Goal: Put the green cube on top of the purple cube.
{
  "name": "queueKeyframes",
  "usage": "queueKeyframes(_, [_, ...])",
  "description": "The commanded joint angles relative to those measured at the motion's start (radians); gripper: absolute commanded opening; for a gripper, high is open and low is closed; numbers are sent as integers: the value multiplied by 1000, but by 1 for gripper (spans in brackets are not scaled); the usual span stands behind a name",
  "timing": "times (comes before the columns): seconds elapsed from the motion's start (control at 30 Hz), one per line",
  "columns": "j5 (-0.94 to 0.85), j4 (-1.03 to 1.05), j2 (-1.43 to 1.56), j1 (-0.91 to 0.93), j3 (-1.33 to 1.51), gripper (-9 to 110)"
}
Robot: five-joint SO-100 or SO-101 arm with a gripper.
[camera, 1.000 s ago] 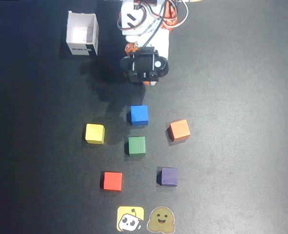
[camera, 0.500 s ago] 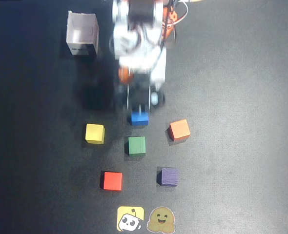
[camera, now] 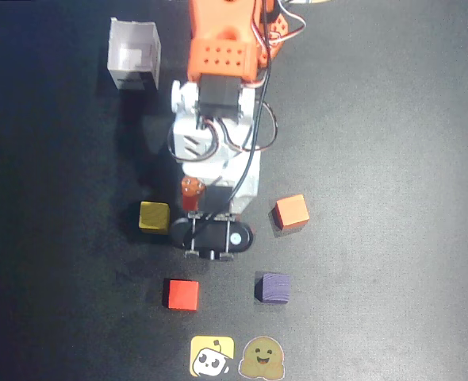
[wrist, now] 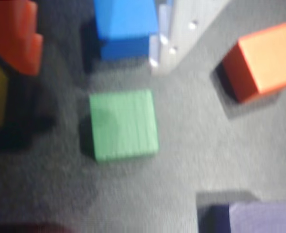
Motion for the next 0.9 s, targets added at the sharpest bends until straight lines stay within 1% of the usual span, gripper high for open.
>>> queueKeyframes(0.0, [11, -43, -12, -15, -28, 17])
queueKeyframes(0.07, [15, -72, -18, -23, -6, 18])
queueKeyframes(0.17, [29, -94, -31, -32, 9, 21])
queueKeyframes(0.53, [69, -262, -43, -57, 175, 21])
queueKeyframes(0.87, [67, -385, -126, -57, 219, 21])
